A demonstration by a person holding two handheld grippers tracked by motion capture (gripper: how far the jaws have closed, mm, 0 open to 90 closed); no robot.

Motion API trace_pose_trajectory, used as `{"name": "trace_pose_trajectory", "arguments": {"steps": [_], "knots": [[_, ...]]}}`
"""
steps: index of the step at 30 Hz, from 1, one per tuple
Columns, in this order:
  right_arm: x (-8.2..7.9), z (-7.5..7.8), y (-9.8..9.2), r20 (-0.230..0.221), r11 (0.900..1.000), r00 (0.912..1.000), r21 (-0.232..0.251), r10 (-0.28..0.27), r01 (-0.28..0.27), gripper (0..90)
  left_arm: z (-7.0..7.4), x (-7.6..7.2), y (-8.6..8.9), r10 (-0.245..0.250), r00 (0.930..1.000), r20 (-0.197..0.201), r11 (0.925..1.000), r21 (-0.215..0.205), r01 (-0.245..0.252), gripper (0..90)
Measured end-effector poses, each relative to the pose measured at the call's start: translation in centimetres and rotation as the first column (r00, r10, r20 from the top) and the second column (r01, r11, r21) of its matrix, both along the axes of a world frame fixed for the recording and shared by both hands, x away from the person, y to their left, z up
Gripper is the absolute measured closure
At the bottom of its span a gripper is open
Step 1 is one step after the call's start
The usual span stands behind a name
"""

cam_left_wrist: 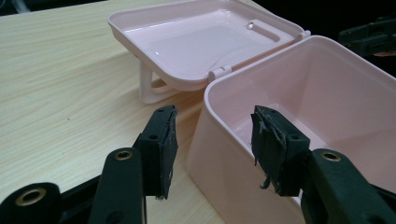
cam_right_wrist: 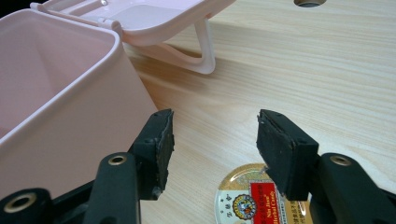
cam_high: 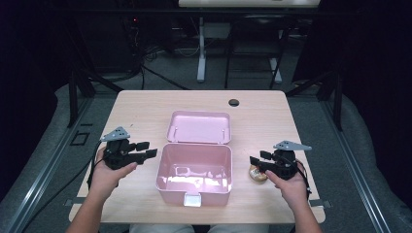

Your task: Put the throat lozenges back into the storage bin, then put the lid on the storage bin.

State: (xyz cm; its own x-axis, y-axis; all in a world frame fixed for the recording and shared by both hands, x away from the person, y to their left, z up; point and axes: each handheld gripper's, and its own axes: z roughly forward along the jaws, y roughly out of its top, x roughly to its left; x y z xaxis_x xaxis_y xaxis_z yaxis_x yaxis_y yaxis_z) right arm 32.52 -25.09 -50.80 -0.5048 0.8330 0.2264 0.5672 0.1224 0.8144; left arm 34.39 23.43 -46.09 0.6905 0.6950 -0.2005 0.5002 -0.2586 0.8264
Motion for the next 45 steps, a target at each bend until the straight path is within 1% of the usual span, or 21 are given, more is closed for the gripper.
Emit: {"name": "trace_pose_trajectory", "arguments": {"steps": [5, 10, 14, 16, 17, 20, 22, 23, 24, 25, 27, 31, 32, 34, 35, 36, 39, 40, 41, 44, 45], "knots": [[0.1, 0.0, -0.1, 0.001, 1.0, 1.0, -0.005, -0.002, 0.002, 45.2, 0.0, 0.0, 0.1, 0.008, 1.0, 0.003, 1.0, -0.006, -0.008, 49.8], [0.2, 0.3, -0.1, -0.002, 0.998, 1.0, -0.058, 0.004, -0.004, 41.8, 0.0, 0.0, 0.0, 0.008, 1.0, 0.0, 1.0, -0.005, -0.008, 49.8], [0.9, 0.6, -0.3, -0.051, 0.995, 0.9986, -0.098, 0.012, -0.017, 39.9, -0.1, 0.0, 0.0, 0.009, 1.0, 0.0, 1.0, -0.001, -0.009, 49.8], [1.3, 0.7, -0.2, -0.092, 0.989, 0.9954, -0.139, 0.029, -0.041, 38.7, -0.1, 0.0, 0.1, 0.013, 0.9999, 0.002, 0.9999, -0.005, -0.013, 49.8], [1.3, 0.7, -0.2, -0.092, 0.989, 0.9954, -0.139, 0.029, -0.041, 38.7, -0.1, 0.0, 0.1, 0.013, 0.9999, 0.002, 0.9999, -0.005, -0.013, 49.8], [2.1, 0.8, 0.0, -0.159, 0.972, 0.9856, -0.218, 0.056, -0.09, 36.6, 0.0, 0.1, 0.5, 0.018, 0.9998, 0.002, 0.9998, -0.007, -0.018, 49.8], [2.8, 0.9, 0.4, -0.204, 0.948, 0.977, -0.293, 0.063, -0.122, 36.4, 0.1, 0.1, 0.8, 0.027, 0.9996, 0.008, 0.9996, -0.013, -0.027, 49.7], [2.8, 0.9, 0.4, -0.204, 0.948, 0.977, -0.293, 0.063, -0.122, 36.4, 0.1, 0.1, 0.8, 0.027, 0.9996, 0.008, 0.9996, -0.013, -0.027, 49.7], [3.4, 0.6, 0.5, -0.242, 0.939, 0.9671, -0.306, 0.08, -0.154, 32.3, 0.2, 0.1, 0.9, 0.031, 0.9995, 0.009, 0.9994, -0.018, -0.031, 49.7], [3.6, 0.5, 0.7, -0.272, 0.937, 0.959, -0.308, 0.079, -0.165, 31.4, 0.3, 0.1, 1.1, 0.033, 0.9993, 0.014, 0.9992, -0.02, -0.033, 49.6], [4.0, 0.4, 1.0, -0.285, 0.927, 0.9554, -0.333, 0.078, -0.175, 29.6, 0.4, 0.1, 1.2, 0.032, 0.9994, 0.013, 0.9992, -0.023, -0.032, 49.6], [4.4, 0.4, 1.3, -0.31, 0.923, 0.948, -0.34, 0.072, -0.181, 21.8, 0.5, 0.1, 1.3, 0.037, 0.9992, 0.015, 0.9989, -0.029, -0.036, 49.3], [4.7, 0.4, 1.6, -0.331, 0.917, 0.9409, -0.348, 0.073, -0.194, 17.2, 0.5, 0.0, 1.3, 0.039, 0.9991, 0.016, 0.9987, -0.034, -0.038, 49.3], [4.8, 0.5, 1.7, -0.338, 0.915, 0.9383, -0.351, 0.073, -0.198, 15.5, 0.5, 0.0, 1.3, 0.038, 0.9991, 0.015, 0.9987, -0.034, -0.038, 49.2], [5.0, 0.4, 1.9, -0.359, 0.906, 0.9307, -0.366, 0.07, -0.21, 14.5, 0.5, 0.1, 1.4, 0.038, 0.9991, 0.015, 0.9987, -0.035, -0.038, 49.1], [5.0, 0.4, 1.9, -0.359, 0.906, 0.9307, -0.366, 0.07, -0.21, 14.5, 0.5, 0.1, 1.4, 0.038, 0.9991, 0.015, 0.9987, -0.035, -0.038, 49.0], [5.3, 0.2, 2.2, -0.394, 0.887, 0.917, -0.4, 0.063, -0.232, 13.5, 0.4, 0.1, 1.4, 0.039, 0.9991, 0.014, 0.9986, -0.037, -0.038, 49.0], [5.4, 0.1, 2.4, -0.406, 0.889, 0.9122, -0.396, 0.058, -0.232, 13.0, 0.5, 0.1, 1.4, 0.038, 0.9992, 0.014, 0.9986, -0.037, -0.038, 49.0], [5.5, -0.1, 2.4, -0.414, 0.882, 0.9085, -0.407, 0.055, -0.239, 12.8, 0.5, 0.1, 1.4, 0.039, 0.9991, 0.017, 0.9986, -0.037, -0.038, 49.0], [5.8, -0.5, 2.6, -0.431, 0.879, 0.9014, -0.413, 0.042, -0.238, 12.7, 0.4, 0.1, 1.5, 0.04, 0.9991, 0.017, 0.9985, -0.038, -0.04, 49.0], [5.9, -0.6, 2.6, -0.437, 0.874, 0.8988, -0.423, 0.036, -0.241, 12.7, 0.4, 0.1, 1.5, 0.04, 0.999, 0.017, 0.9985, -0.037, -0.04, 49.0]]}}
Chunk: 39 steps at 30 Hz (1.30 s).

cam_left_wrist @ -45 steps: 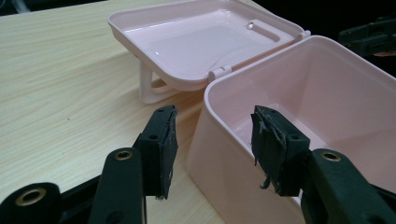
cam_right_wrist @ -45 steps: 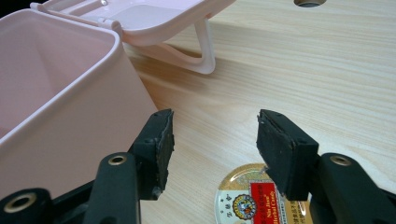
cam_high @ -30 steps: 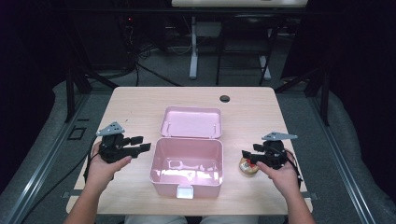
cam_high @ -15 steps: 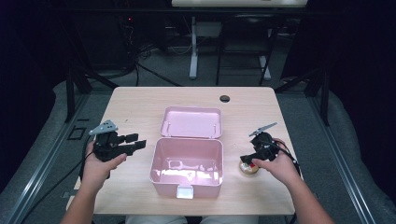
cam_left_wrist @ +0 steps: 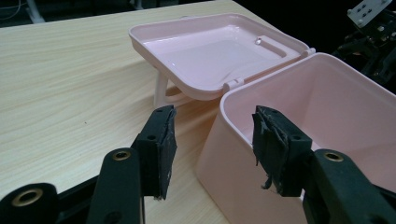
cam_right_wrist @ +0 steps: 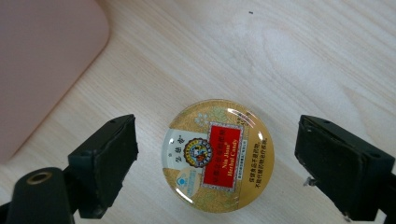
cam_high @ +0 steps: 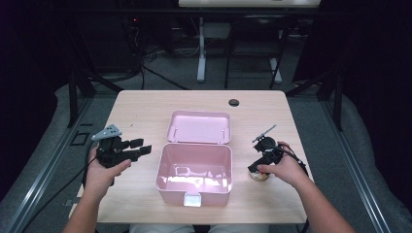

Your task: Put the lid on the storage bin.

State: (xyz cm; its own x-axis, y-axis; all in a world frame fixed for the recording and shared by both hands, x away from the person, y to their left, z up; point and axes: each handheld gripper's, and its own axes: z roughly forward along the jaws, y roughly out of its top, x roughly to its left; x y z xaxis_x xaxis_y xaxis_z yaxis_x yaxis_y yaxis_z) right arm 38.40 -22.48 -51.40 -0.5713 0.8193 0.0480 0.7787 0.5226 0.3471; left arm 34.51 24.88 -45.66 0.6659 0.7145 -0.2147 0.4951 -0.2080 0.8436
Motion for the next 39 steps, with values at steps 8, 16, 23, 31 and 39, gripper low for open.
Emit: {"name": "trace_pose_trajectory", "arguments": {"steps": [8, 16, 23, 31, 39], "knots": [[0.6, -1.0, -0.1, -0.068, 0.999, 0.9976, -0.035, -0.016, 0.014, 10.8, -0.1, 0.1, 0.0, 0.001, 1.0, -0.005, 1.0, -0.001, -0.001, 49.0], [0.9, -1.7, -0.1, -0.107, 0.998, 0.994, -0.055, -0.018, 0.012, 10.9, -0.2, 0.1, 0.0, 0.003, 1.0, -0.006, 1.0, -0.003, -0.003, 48.9], [1.1, -2.1, 0.2, -0.132, 0.997, 0.9911, -0.078, -0.021, 0.011, 11.3, -0.2, 0.2, 0.1, 0.005, 1.0, -0.007, 1.0, -0.002, -0.005, 48.8], [1.2, -2.6, 0.3, -0.148, 0.995, 0.9888, -0.097, -0.019, 0.004, 14.2, -0.3, 0.2, 0.1, 0.007, 0.9999, -0.009, 1.0, -0.001, -0.007, 48.7], [1.3, -3.0, 0.7, -0.166, 0.993, 0.986, -0.116, -0.007, -0.012, 14.6, -0.4, 0.2, 0.1, 0.01, 0.9999, -0.008, 1.0, -0.002, -0.01, 48.6]]}}
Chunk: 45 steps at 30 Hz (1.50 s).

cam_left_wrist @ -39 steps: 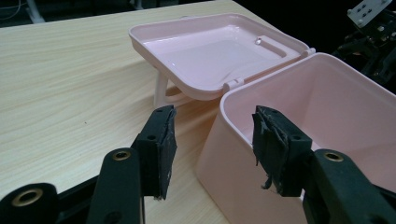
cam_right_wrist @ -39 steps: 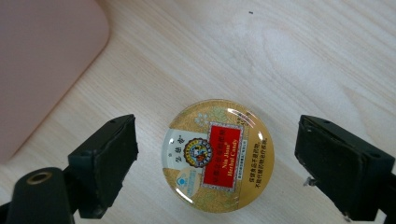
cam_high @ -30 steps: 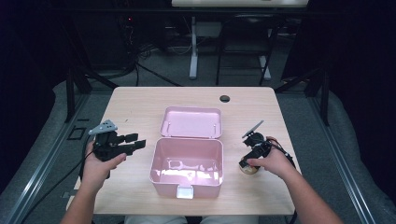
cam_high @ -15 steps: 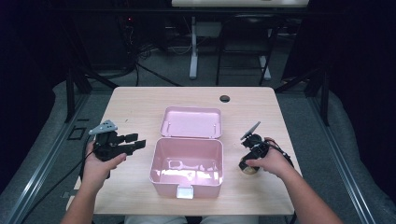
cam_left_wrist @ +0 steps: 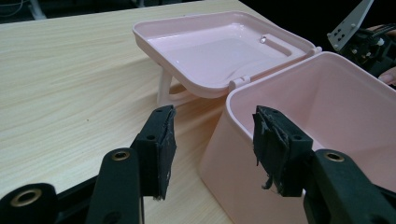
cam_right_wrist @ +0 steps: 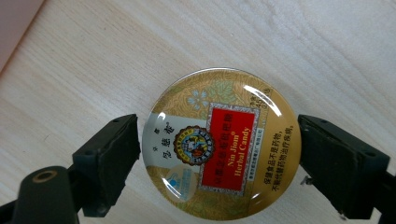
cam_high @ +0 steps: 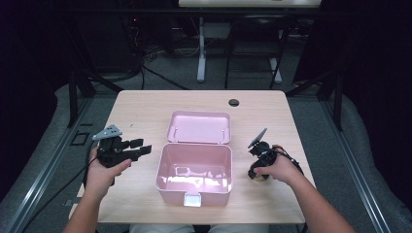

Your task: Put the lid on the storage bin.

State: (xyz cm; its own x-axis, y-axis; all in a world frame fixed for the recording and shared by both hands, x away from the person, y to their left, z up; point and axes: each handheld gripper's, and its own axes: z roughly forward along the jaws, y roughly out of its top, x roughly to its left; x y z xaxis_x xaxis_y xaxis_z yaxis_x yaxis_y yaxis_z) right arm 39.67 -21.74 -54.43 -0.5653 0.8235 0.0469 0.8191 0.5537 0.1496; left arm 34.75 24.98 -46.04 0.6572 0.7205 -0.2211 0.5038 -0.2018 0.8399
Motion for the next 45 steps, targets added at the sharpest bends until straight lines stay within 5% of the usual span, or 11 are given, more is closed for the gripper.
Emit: {"name": "trace_pose_trajectory", "arguments": {"steps": [30, 45], "knots": [[0.4, -0.7, 0.5, -0.021, 0.999, 0.9998, -0.043, 0.006, -0.007, 19.8, -0.1, 0.1, 0.4, 0.023, 0.9997, 0.007, 0.9996, -0.016, -0.023, 48.6], [0.5, 1.7, 0.0, -0.011, 0.999, 0.9999, -0.047, 0.012, -0.013, 19.8, -0.5, 0.3, 0.2, 0.025, 0.9996, -0.01, 0.9997, -0.006, -0.025, 48.6]]}}
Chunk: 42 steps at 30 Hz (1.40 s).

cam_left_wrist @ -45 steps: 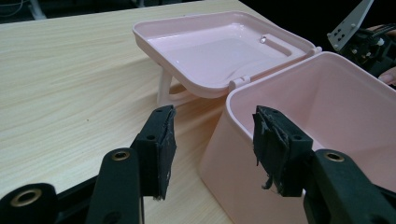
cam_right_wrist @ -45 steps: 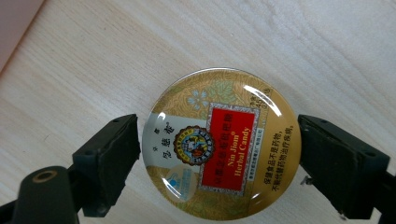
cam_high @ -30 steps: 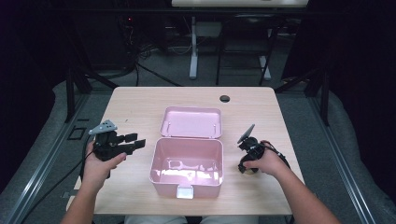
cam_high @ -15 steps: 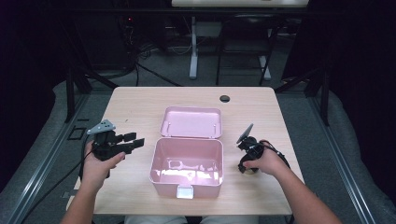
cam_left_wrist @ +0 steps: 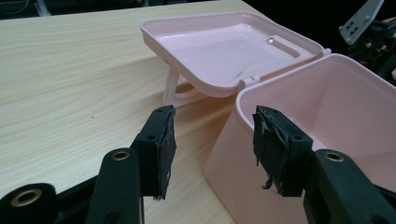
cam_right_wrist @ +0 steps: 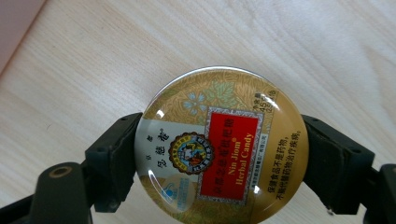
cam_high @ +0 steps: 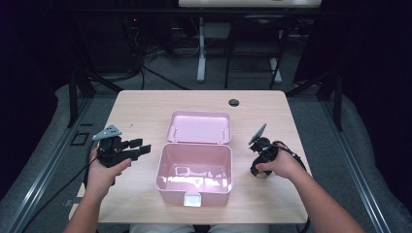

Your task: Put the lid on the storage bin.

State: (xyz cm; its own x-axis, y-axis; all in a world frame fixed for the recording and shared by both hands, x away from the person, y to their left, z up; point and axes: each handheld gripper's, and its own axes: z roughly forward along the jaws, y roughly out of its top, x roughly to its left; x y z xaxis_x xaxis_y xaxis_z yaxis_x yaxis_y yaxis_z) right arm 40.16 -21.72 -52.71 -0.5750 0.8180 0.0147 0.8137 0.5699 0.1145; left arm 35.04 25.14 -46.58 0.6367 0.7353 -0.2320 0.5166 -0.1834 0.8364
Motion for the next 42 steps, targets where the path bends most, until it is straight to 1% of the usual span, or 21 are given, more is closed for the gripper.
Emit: {"name": "trace_pose_trajectory", "arguments": {"steps": [1, 2, 3, 4, 6, 7, 8, 10, 11, 12, 17, 20, 21, 22, 26, 28, 29, 30, 36, 42], "knots": [[0.0, 0.3, 0.0, -0.003, 1.0, 1.0, -0.006, 0.001, -0.001, 19.9, 0.0, 0.0, -0.1, -0.004, 1.0, 0.002, 1.0, 0.001, 0.004, 48.6], [0.0, 0.4, 0.0, 0.002, 1.0, 1.0, -0.001, 0.007, -0.007, 19.9, -0.1, 0.1, -0.1, -0.011, 0.9999, -0.001, 0.9999, 0.008, 0.011, 48.6], [-0.1, 0.7, 0.0, 0.006, 1.0, 0.9999, 0.003, 0.009, -0.009, 19.9, -0.1, 0.1, -0.2, -0.01, 1.0, 0.001, 0.9999, 0.009, 0.01, 48.6], [-0.1, 1.0, 0.1, -0.001, 1.0, 1.0, -0.002, 0.009, -0.009, 19.9, -0.1, 0.0, -0.3, -0.011, 0.9999, -0.001, 0.9999, 0.011, 0.011, 48.6], [-0.1, 1.4, 0.2, 0.006, 1.0, 0.9998, -0.001, 0.021, -0.021, 19.9, 0.0, 0.0, -0.3, -0.015, 0.9999, 0.0, 0.9998, 0.013, 0.015, 48.6], [-0.2, 1.6, 0.3, 0.017, 1.0, 0.9996, 0.003, 0.024, -0.024, 19.9, 0.0, 0.0, -0.3, -0.016, 0.9999, 0.002, 0.9998, 0.011, 0.016, 48.6], [-0.2, 1.9, 0.4, 0.011, 0.999, 0.9994, -0.007, 0.032, -0.032, 19.9, 0.1, 0.0, -0.3, -0.014, 0.9999, 0.0, 0.9999, 0.01, 0.014, 48.6], [-0.2, 2.3, 0.5, 0.025, 0.999, 0.9992, 0.004, 0.032, -0.033, 19.9, 0.1, 0.0, -0.3, -0.019, 0.9998, 0.0, 0.9998, 0.009, 0.019, 48.6], [-0.2, 2.5, 0.6, 0.021, 0.999, 0.9992, 0.0, 0.033, -0.033, 19.9, 0.1, 0.0, -0.2, -0.019, 0.9998, 0.0, 0.9998, 0.008, 0.019, 48.6], [-0.2, 2.7, 0.6, 0.029, 0.999, 0.9989, 0.006, 0.035, -0.036, 19.9, 0.1, 0.0, -0.3, -0.016, 0.9999, -0.001, 0.9999, 0.006, 0.016, 48.6], [0.0, 3.9, 0.8, 0.014, 0.999, 0.9989, 0.003, 0.044, -0.044, 19.9, 0.0, 0.0, -0.3, -0.014, 0.9999, -0.006, 0.9999, 0.006, 0.014, 48.6], [-0.1, 4.5, 1.0, 0.027, 0.998, 0.9979, -0.003, 0.059, -0.059, 19.9, 0.1, 0.0, -0.1, -0.01, 0.9999, 0.002, 1.0, 0.0, 0.01, 48.6], [-0.1, 4.9, 1.1, 0.022, 0.998, 0.998, 0.0, 0.06, -0.06, 19.9, 0.1, 0.0, 0.0, -0.013, 0.9999, -0.001, 0.9999, 0.002, 0.013, 48.6], [-0.1, 5.0, 1.1, 0.019, 0.998, 0.9978, -0.001, 0.064, -0.064, 19.9, 0.1, 0.0, 0.1, -0.006, 1.0, 0.001, 1.0, -0.003, 0.006, 48.6], [-0.2, 5.8, 1.5, 0.02, 0.997, 0.9968, 0.002, 0.077, -0.077, 19.9, 0.2, 0.0, 0.2, -0.002, 1.0, 0.0, 1.0, -0.008, 0.002, 48.6], [-0.3, 6.3, 1.6, 0.025, 0.996, 0.996, 0.012, 0.086, -0.086, 19.9, 0.3, 0.0, 0.1, -0.008, 1.0, 0.003, 1.0, -0.006, 0.008, 48.6], [-0.3, 6.7, 1.8, 0.023, 0.996, 0.9957, -0.001, 0.089, -0.089, 19.9, 0.3, 0.0, 0.1, -0.008, 1.0, 0.002, 0.9999, -0.007, 0.008, 48.6], [-0.3, 6.8, 1.9, 0.029, 0.995, 0.995, -0.003, 0.095, -0.095, 19.9, 0.3, 0.0, 0.1, -0.01, 0.9999, 0.003, 0.9999, -0.007, 0.01, 48.6], [-0.5, 7.7, 2.4, 0.01, 0.993, 0.9932, -0.003, 0.116, -0.116, 19.9, 0.3, 0.0, 0.1, -0.008, 1.0, 0.001, 1.0, -0.005, 0.008, 48.6], [-0.7, 8.7, 2.7, 0.006, 0.992, 0.9917, -0.001, 0.129, -0.129, 19.9, 0.3, 0.0, 0.2, -0.009, 1.0, 0.0, 1.0, -0.005, 0.009, 48.6]]}}
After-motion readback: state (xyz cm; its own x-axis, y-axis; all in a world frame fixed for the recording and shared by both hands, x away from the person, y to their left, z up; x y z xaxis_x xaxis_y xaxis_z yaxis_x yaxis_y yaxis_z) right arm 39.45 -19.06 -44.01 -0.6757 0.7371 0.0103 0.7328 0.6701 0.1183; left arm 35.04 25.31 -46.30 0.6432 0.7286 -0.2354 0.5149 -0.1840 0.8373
